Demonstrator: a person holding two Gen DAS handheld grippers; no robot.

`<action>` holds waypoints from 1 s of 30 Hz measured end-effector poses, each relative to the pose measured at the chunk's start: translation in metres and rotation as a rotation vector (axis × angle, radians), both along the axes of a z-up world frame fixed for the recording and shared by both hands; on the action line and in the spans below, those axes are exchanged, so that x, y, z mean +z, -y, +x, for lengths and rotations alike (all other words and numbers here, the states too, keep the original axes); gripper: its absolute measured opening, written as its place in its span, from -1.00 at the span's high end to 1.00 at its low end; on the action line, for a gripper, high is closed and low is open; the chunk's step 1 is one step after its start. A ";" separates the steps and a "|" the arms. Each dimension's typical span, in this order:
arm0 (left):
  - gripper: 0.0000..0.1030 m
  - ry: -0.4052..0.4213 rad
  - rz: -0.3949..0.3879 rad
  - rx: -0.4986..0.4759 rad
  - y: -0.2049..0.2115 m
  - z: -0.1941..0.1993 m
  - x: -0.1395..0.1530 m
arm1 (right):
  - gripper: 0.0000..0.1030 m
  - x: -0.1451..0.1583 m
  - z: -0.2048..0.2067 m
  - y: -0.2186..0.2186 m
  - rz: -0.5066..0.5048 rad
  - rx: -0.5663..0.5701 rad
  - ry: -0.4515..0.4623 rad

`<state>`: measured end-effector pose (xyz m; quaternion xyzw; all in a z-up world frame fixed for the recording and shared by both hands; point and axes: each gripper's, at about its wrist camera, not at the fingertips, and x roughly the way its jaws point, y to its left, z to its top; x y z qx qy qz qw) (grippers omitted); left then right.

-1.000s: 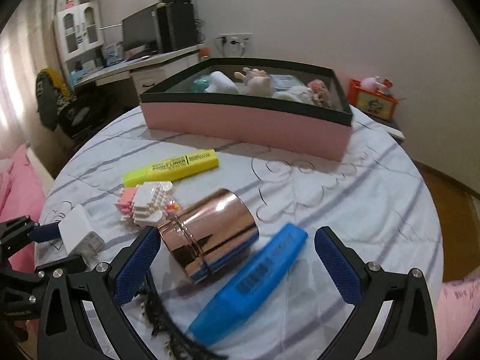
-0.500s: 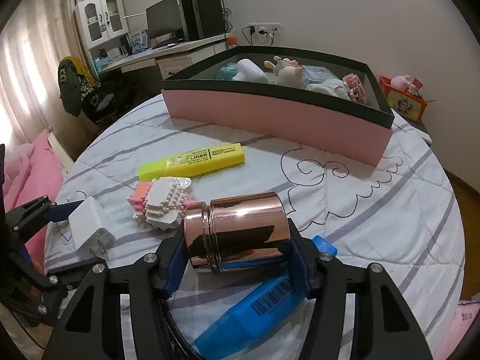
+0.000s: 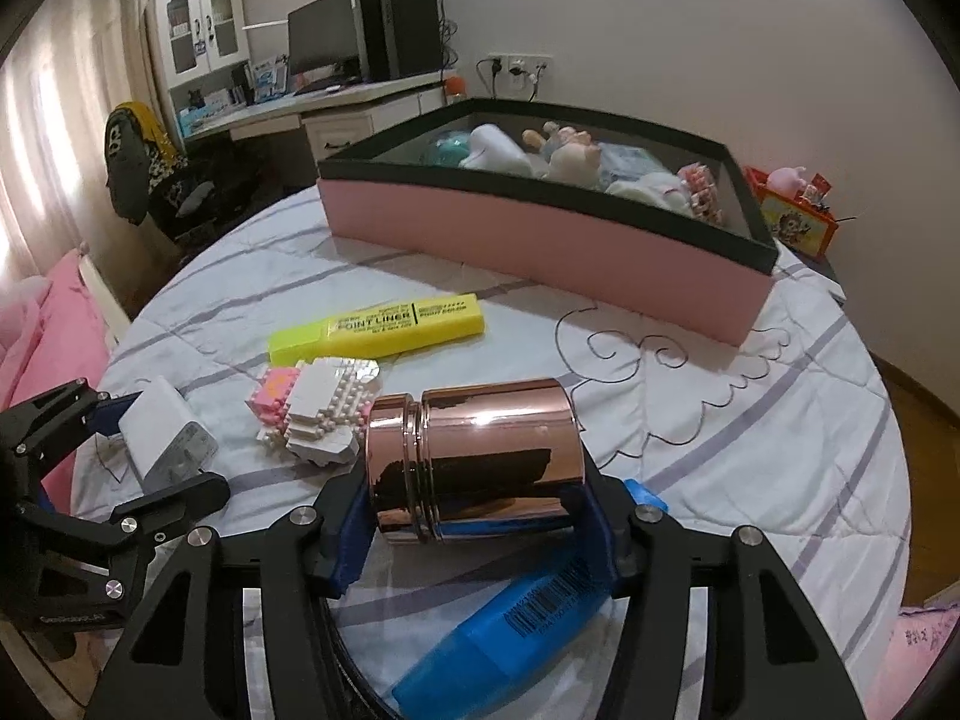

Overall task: Organize rigid objects
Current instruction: 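Grasp the white charger with left tool while right tool grasps the copper cup, then carry the charger and copper cup over the pink box and lower them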

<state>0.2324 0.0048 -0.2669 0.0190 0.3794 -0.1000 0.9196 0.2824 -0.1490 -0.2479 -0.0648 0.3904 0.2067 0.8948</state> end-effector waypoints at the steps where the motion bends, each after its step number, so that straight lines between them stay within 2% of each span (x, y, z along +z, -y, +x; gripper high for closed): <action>1: -0.33 0.008 -0.001 0.005 -0.001 0.000 0.002 | -0.13 0.003 -0.002 0.002 0.004 -0.019 0.015; 8: -0.33 0.090 0.002 0.034 0.001 0.003 0.030 | -0.13 0.026 -0.019 0.011 0.029 -0.130 0.103; 16: -0.33 0.238 0.010 0.044 0.014 0.006 0.084 | -0.13 0.066 -0.048 0.022 0.097 -0.244 0.247; 23: -0.33 0.396 0.019 0.076 0.023 0.001 0.131 | -0.13 0.096 -0.060 0.026 0.141 -0.290 0.356; 30: -0.33 0.491 0.039 0.100 0.025 -0.008 0.154 | -0.13 0.118 -0.063 0.024 0.147 -0.306 0.435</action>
